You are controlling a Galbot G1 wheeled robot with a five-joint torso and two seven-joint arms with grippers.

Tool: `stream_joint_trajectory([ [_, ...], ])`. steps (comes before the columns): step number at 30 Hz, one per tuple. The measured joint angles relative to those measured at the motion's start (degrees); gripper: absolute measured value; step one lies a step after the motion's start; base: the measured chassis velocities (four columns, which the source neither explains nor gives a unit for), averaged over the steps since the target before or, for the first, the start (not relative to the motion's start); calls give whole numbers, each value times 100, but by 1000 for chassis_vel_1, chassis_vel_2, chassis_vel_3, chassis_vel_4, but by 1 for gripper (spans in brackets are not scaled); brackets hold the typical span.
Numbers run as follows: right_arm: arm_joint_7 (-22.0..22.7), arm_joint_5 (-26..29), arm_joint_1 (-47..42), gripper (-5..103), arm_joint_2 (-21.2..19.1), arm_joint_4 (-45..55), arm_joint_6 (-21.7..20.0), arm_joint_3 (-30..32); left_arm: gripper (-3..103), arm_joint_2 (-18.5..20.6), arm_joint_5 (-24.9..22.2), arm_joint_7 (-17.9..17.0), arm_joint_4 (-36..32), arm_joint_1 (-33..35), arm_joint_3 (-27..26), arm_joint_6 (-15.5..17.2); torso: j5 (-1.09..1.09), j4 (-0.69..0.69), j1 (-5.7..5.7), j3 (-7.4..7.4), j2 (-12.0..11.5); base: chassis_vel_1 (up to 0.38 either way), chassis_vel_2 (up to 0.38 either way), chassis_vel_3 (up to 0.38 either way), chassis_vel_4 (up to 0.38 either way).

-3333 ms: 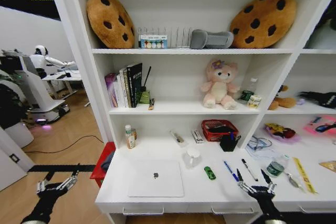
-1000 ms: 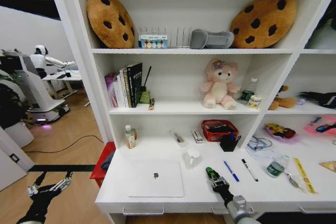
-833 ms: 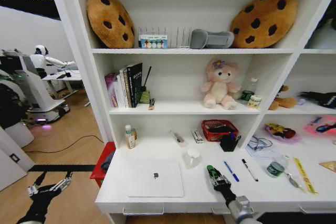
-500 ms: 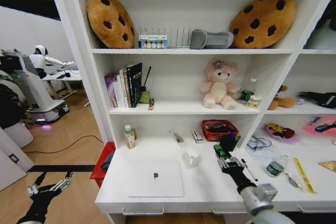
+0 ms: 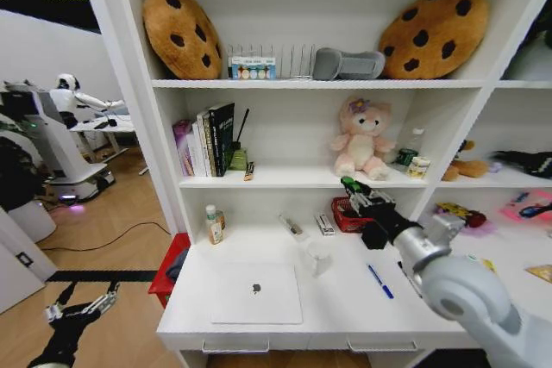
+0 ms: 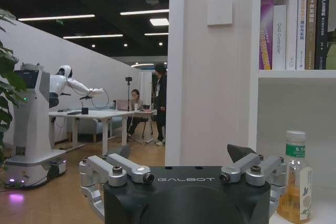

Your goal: Organize the objects on the table.

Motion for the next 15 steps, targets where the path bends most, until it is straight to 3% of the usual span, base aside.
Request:
stream_joint_trajectory([
  [4,-142,41,704,35,-62,-476,4,-593,100,0,0,0,0,0,0,0,1,0,0,0,0,0,0,0,0],
  [8,-284,-2,1835,35,76,-1284,30,-1785,100,0,0,0,0,0,0,0,3,-1,0,0,0,0,0,0,0],
  [9,-284,-2,1835,35,76,-1284,30,-1785,100,0,0,0,0,0,0,0,3,-1,0,0,0,0,0,0,0],
  [10,-295,-16,2168,35,136,-1476,37,-2112,100,0,0,0,1,0,0,0,2,-1,0,0,-1,0,0,0,0],
  [11,-321,-77,3135,35,470,-2120,73,-3187,100,-1,0,-1,0,0,0,1,0,3,1,0,0,0,0,0,0],
  [15,-353,-147,3668,35,778,-2468,100,-3927,100,0,0,0,1,0,0,1,-3,0,2,0,0,0,0,0,0],
])
